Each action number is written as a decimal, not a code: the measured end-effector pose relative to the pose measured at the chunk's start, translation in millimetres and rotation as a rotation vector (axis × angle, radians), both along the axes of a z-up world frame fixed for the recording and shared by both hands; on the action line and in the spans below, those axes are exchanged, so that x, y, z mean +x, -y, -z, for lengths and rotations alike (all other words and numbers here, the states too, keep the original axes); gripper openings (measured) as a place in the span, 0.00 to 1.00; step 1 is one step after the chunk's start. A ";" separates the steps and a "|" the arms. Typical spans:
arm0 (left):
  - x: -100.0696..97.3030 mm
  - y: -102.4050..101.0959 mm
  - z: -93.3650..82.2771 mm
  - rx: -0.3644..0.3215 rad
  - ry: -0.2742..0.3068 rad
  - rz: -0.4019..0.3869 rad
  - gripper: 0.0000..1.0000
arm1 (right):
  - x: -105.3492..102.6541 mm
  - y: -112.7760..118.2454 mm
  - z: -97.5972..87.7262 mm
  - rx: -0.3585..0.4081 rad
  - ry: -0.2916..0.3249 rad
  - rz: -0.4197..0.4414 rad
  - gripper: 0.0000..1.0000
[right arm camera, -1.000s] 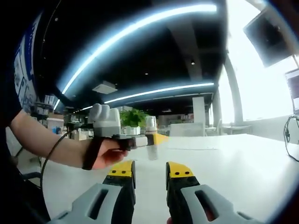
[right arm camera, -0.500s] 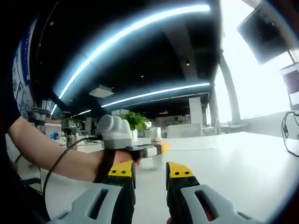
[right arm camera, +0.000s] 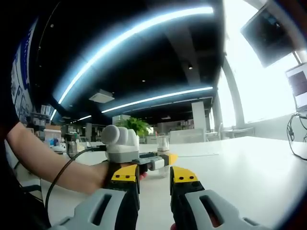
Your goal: Clamp pump bottle remove cover press pump head put on cover
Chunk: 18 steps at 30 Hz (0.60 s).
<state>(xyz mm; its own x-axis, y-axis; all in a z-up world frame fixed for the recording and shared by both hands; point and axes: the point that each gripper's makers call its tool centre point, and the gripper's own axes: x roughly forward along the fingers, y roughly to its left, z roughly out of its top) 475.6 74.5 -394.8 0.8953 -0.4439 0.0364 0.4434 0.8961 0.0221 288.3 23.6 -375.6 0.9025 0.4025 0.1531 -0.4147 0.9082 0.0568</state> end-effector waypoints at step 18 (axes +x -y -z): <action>1.4 1.0 0.7 -0.044 -0.031 0.065 0.37 | 2.0 1.1 2.7 -0.003 -0.013 0.014 0.20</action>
